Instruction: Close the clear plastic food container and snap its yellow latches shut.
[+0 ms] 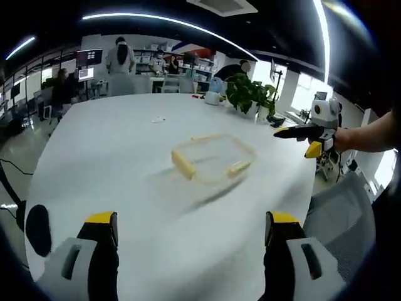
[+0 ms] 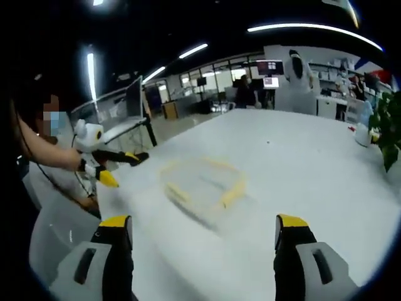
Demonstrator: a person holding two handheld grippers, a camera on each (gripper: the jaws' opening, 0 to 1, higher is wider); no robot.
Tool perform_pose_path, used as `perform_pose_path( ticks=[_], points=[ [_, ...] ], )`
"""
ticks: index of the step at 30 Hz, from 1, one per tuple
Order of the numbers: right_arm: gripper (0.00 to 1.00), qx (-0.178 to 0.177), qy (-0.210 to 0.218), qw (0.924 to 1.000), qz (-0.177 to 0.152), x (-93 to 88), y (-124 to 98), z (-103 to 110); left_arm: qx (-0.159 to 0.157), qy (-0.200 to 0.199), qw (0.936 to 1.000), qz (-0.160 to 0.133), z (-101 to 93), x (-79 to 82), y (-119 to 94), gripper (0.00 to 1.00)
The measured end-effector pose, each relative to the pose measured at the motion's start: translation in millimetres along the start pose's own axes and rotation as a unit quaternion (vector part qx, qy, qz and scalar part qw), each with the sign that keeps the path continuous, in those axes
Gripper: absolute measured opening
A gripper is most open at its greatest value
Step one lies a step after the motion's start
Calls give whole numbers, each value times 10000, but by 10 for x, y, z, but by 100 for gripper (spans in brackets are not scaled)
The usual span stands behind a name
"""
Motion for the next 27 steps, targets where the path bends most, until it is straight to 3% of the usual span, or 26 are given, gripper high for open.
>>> perform_pose_path(
  ticks=[10,20,27],
  points=[
    [95,-78,118,9999,3,-179,-95,113,-70,43,10000,11,-53,-149,-104,99],
    [95,-138,116,9998,-84,-224,-131,146,-82,-50,9999,-140,-129,-152,-168,99],
    [97,-218,35,9990,-394,-235,-166,227,40,-153,9996,-234,-208,-215,-242,99]
  ],
)
Point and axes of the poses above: the point that each gripper's makers call its tool centre point, and the gripper's own axes: y roughly forward along the fingers, z roughly to its left, x roughly out of its top, the point moved 10 cm from there along -y, roughly backward along the fingers, and after that the axes turned 13 degrees about x, right-handed, at the moved point
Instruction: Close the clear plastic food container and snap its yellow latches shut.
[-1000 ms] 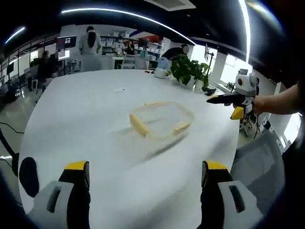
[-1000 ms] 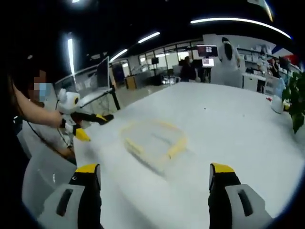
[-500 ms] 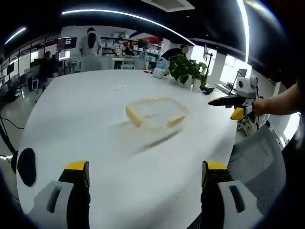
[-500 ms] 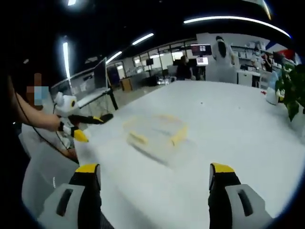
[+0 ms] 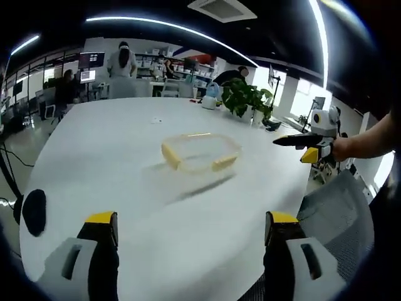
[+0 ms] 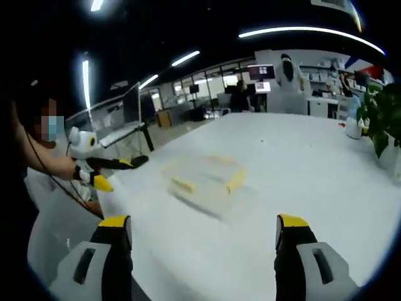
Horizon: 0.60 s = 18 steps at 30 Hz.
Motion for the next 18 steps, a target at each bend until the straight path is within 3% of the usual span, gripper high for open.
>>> perform_pose_path(
  ticks=[6,18],
  points=[
    [96,7,-28,9999,-126,-54,-26,55,40,-33,10000,74,-50,-126,-27,99],
    [95,-139,56,9991,-409,-97,-47,150,145,-215,9994,-231,-117,-115,-123,99]
  ],
)
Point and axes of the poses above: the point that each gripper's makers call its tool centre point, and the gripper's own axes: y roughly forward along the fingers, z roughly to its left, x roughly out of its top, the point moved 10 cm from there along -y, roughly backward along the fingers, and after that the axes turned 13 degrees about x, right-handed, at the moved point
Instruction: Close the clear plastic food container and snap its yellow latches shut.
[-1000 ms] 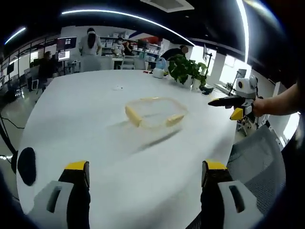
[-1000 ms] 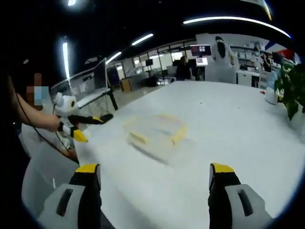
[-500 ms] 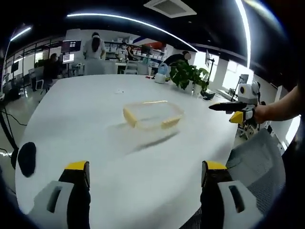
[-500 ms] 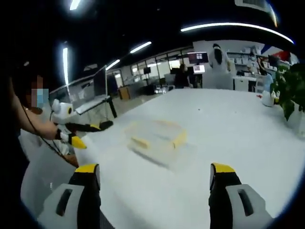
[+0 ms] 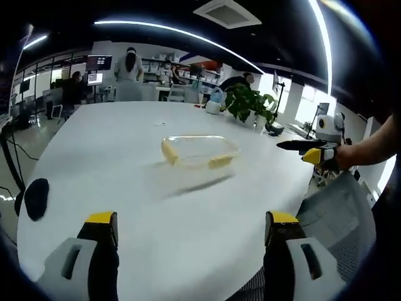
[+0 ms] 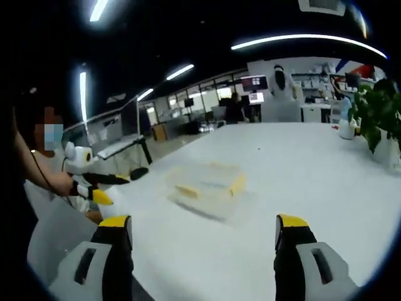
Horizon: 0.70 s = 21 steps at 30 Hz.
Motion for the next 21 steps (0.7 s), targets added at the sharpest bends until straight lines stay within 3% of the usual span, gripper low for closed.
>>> perform_pose_path(
  ticks=[10,16,21],
  points=[
    [94,-93,21,9998,-158,55,-84,30,109,-126,9997,-198,-58,-18,-74,99],
    [94,-41,-28,10000,-41,36,-118,102,170,-157,9994,-245,-109,-55,-96,99],
    [94,-88,-69,9999,-85,30,-127,109,329,-143,9981,-494,-86,-8,-156,99]
  ],
)
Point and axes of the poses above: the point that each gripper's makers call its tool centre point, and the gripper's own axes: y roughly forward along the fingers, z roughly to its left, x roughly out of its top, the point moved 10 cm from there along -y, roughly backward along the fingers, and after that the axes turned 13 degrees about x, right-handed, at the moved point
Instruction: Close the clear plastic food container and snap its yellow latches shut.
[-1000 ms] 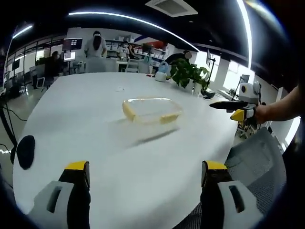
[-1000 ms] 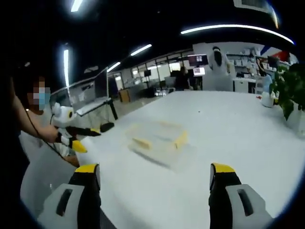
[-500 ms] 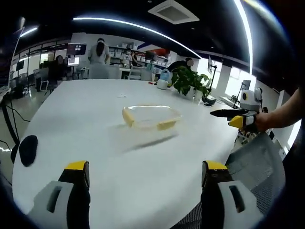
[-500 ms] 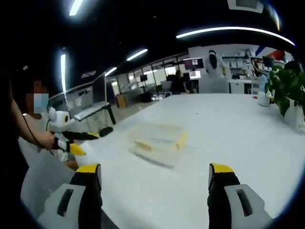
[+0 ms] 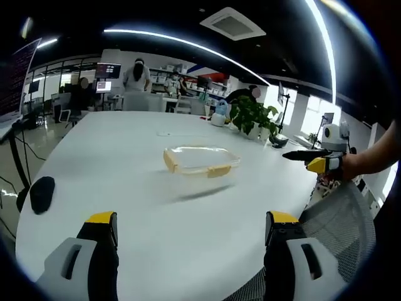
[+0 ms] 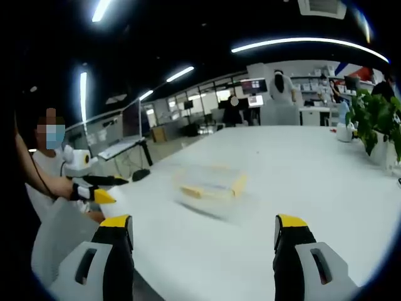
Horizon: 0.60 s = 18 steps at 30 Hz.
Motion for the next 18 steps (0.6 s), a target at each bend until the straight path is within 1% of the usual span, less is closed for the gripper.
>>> perform_pose_path(
  ticks=[2,6,7,9,10,11,15,18],
  points=[
    [94,-29,72,10000,-3,-11,6,-6,39,-5,10000,-13,10,2,-5,99],
    [93,-68,69,10000,24,-34,-1,-15,92,-48,9999,-113,26,6,-11,99],
    [93,-76,62,9999,-24,-26,0,-13,97,-30,9999,-111,30,-2,-5,99],
    [93,-79,38,10000,-12,-23,4,-10,46,-94,9998,-144,18,-5,-5,98],
    [93,-82,35,10000,2,-29,8,-11,42,-50,9999,-120,10,-11,-6,98],
    [93,-80,21,10000,17,-36,14,-11,58,78,9999,-78,7,-22,-6,97],
    [93,-68,-39,10000,24,-34,27,-2,64,96,9999,-84,19,-25,8,97],
    [91,-66,40,10000,39,-46,30,-11,55,137,9999,-47,11,-36,8,97]
  ],
)
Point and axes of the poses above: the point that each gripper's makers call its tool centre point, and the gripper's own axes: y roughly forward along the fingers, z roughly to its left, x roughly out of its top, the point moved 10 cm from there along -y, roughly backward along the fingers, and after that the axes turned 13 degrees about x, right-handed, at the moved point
